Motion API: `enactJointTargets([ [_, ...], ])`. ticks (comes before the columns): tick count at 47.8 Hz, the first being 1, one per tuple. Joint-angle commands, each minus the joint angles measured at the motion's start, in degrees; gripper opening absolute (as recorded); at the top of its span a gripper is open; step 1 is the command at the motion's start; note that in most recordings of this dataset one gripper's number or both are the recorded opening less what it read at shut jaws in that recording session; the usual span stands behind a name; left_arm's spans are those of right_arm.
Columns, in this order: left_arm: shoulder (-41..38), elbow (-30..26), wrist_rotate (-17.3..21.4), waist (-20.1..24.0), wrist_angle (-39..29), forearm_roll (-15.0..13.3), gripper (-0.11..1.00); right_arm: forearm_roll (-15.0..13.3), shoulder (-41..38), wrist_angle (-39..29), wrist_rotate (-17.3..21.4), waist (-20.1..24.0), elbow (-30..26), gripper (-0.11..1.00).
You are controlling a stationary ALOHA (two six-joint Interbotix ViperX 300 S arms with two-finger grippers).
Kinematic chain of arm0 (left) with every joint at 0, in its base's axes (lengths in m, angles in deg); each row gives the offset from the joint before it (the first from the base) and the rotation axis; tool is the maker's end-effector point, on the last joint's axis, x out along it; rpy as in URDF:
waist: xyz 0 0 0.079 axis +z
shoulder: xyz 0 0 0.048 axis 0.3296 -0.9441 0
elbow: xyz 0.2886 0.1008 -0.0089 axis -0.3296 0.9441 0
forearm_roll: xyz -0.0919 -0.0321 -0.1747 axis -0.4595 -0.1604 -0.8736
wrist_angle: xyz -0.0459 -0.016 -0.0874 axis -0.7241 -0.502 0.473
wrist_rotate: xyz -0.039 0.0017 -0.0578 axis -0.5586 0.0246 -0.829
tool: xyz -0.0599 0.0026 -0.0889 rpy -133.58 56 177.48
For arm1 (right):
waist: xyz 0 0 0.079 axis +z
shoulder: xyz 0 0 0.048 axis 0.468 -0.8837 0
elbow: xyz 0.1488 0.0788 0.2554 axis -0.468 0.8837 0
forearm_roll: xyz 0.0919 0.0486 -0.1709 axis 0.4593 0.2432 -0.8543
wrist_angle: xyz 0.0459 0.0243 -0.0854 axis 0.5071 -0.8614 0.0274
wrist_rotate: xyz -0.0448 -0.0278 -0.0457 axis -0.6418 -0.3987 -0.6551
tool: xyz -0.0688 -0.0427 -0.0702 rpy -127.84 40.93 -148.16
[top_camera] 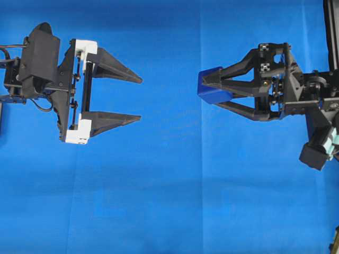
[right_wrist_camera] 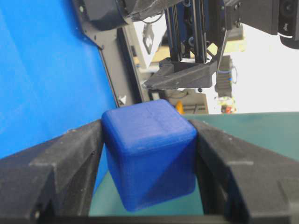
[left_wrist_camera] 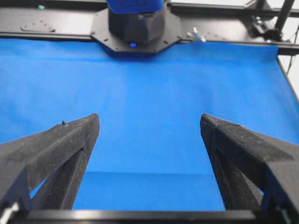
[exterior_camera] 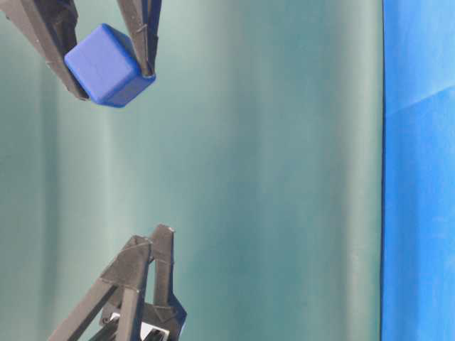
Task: Handover the blue block to the right arm after grasping it with the left arm, then place it in the designated position.
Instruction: 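Carry the cube right and rotate the right gripper downward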
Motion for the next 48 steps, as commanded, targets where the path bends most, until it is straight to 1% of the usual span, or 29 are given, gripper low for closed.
enactJointTargets([
  [1, 0.79, -0.79, 0.0, -0.18, 0.53, 0.09, 0.93, 0.26, 0.18, -0.09, 0.26, 0.26, -0.7, 0.43],
  [9, 0.88, -0.88, -0.09, -0.18, 0.62, 0.09, 0.93, 0.53, 0.18, 0.0, 0.97, 0.18, -0.62, 0.43],
  [13, 0.79, -0.88, -0.09, -0.18, 0.62, 0.09, 0.92, 1.58, 0.26, 0.0, 3.52, 0.26, -0.62, 0.43],
  [19, 0.79, -0.88, -0.09, -0.18, 0.53, 0.09, 0.92, 4.39, 0.7, -0.26, 10.37, 0.26, -0.53, 0.43],
  [26, 0.88, -0.88, -0.09, -0.18, 0.53, 0.09, 0.92, 7.12, 1.23, -1.49, 20.04, 0.26, -0.35, 0.43],
  [27, 0.79, -0.88, -0.09, -0.18, 0.53, 0.09, 0.92, 7.56, 1.41, -1.93, 22.24, 0.35, -0.26, 0.43],
  [35, 0.88, -0.88, 0.0, -0.18, 0.35, 0.09, 0.92, 9.76, 2.29, -3.96, 34.54, 0.88, -0.09, 0.43],
  [36, 0.88, -0.88, 0.09, -0.18, 0.35, 0.09, 0.92, 10.11, 2.46, -4.31, 36.83, 1.05, -0.09, 0.43],
  [42, 0.79, -0.88, 0.09, -0.18, 0.26, 0.09, 0.92, 10.99, 2.9, -5.36, 45.44, 1.58, 0.0, 0.43],
  [45, 0.88, -0.97, 0.09, -0.18, 0.26, 0.09, 0.92, 10.99, 3.16, -6.06, 48.96, 2.11, 0.18, 0.43],
  [48, 0.79, -0.97, 0.09, -0.18, 0.35, 0.09, 0.92, 10.99, 3.34, -6.86, 51.42, 2.55, 0.26, 0.43],
])
